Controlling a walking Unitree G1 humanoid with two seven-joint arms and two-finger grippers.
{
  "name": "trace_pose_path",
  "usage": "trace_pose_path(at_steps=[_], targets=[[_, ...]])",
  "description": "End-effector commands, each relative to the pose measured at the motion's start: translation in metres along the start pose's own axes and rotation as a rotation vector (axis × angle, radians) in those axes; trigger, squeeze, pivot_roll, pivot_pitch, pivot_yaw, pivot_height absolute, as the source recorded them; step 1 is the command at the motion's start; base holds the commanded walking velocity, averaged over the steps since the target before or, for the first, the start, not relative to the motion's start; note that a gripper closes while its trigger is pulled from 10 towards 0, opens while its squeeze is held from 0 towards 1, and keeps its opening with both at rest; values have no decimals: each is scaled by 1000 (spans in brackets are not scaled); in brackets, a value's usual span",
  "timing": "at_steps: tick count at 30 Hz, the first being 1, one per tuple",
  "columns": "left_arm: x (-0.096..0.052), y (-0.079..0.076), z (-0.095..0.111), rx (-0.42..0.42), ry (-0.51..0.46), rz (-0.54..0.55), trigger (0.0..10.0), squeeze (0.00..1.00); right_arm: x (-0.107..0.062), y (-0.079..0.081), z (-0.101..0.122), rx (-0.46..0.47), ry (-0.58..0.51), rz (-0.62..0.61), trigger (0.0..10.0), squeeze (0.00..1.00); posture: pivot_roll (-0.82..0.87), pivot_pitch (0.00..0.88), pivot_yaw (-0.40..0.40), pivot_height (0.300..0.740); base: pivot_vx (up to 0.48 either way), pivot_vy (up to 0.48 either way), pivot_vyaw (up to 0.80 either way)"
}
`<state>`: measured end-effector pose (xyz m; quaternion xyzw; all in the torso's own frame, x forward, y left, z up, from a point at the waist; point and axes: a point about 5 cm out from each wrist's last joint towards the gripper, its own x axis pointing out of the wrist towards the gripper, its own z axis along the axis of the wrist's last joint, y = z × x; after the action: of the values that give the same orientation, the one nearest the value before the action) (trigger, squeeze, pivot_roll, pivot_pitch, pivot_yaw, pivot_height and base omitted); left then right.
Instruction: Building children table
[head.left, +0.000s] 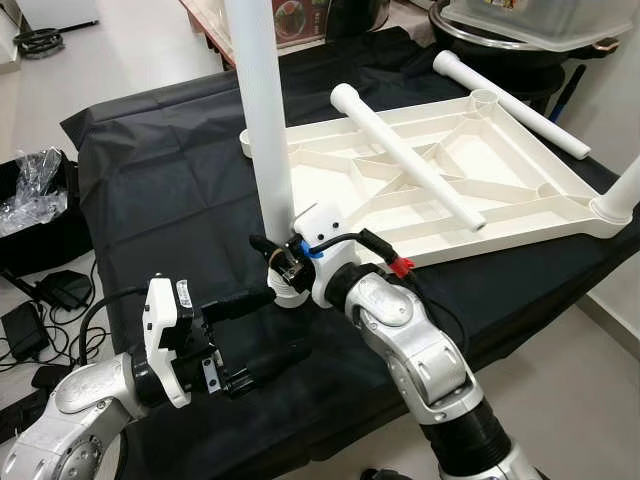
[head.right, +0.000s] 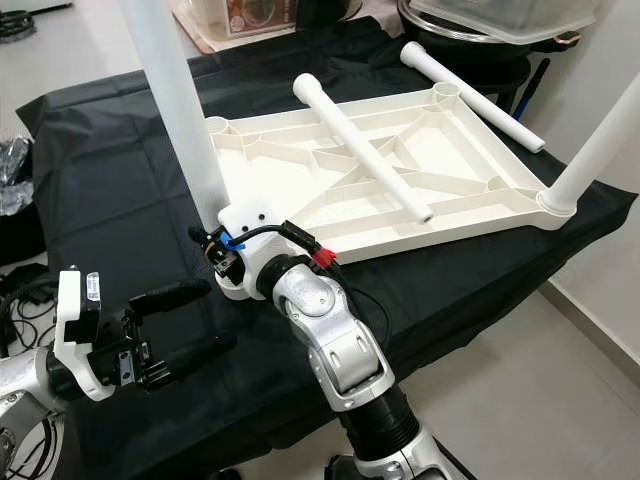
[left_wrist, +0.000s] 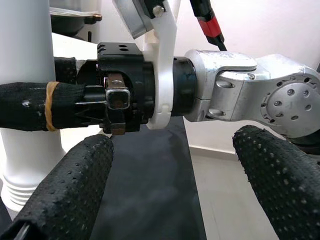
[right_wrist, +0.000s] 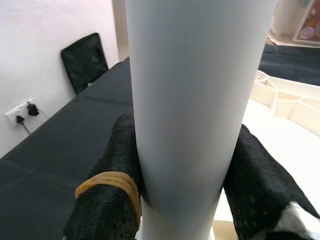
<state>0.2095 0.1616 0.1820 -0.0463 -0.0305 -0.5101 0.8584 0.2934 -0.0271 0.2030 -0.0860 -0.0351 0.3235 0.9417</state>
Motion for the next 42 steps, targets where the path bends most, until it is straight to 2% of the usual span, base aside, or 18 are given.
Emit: trace_pose_path(at_steps=[1,3,7,8,9,12,13,19,23,24,27,28,31,32,34,37,42], targets=[[-1,-2,-4,-7,27,-5,10000,0,-3,-6,-25,4,134,-57,0,0,-19,173,-18,740,0,0,0],[-1,-3,-4,-8,31,-13,10000,0,-3,-6,-29,45,167,-124,0,0,-19,174,-13,740,0,0,0],[-1,-3,-4,-7,33,-19,10000,0,-3,-3,-27,60,169,-142,0,0,-20,174,-13,740,0,0,0],[0,-3,-3,-7,32,-21,10000,0,-3,-2,-25,53,152,-132,3412,0,-21,174,-12,740,0,0,0],[0,-3,-3,-6,32,-22,10000,0,-3,-1,-22,56,136,-123,10000,51,-21,174,-12,740,0,0,0],[0,-3,-3,-6,32,-22,10000,0,-3,0,-20,59,125,-117,10000,51,-21,174,-12,740,0,0,0],[0,-3,-3,-5,32,-25,10000,0,-4,2,-14,82,82,-65,10000,1000,-24,173,-10,740,0,0,0],[1,-3,-3,-4,32,-26,10000,0,-5,1,-9,89,48,-45,10000,1000,-25,172,-10,740,0,0,0],[3,4,-2,16,26,26,10000,0,-14,-19,0,86,-19,-67,10000,1000,-28,172,-9,740,0,0,0],[3,4,-2,16,26,26,10000,0,-14,-19,0,86,-19,-67,10000,1000,-28,172,-9,740,0,0,0],[6,15,-2,29,18,128,10000,0,-30,-34,3,55,-59,-56,10000,1000,-35,170,-7,740,0,0,0],[7,18,-3,27,19,153,10000,0,-35,-37,2,46,-62,-51,10000,671,-36,169,-8,740,0,0,0],[7,21,-3,32,26,176,10000,0,-41,-39,0,71,-65,-22,10000,671,-36,169,-8,740,0,0,0],[6,24,-3,32,24,200,10000,0,-46,-42,-2,77,-64,-12,10000,0,-35,166,-4,740,0,0,0],[6,24,-3,32,24,200,10000,0,-46,-42,-2,77,-64,-12,10000,0,-35,166,-4,740,0,0,0],[5,28,-4,25,30,236,10000,0,-58,-47,-8,75,-57,12,10000,0,-37,160,0,740,0,0,0],[7,28,-4,33,35,232,10000,0,-63,-45,-10,100,-69,78,10000,0,-39,159,7,740,0,0,0]])
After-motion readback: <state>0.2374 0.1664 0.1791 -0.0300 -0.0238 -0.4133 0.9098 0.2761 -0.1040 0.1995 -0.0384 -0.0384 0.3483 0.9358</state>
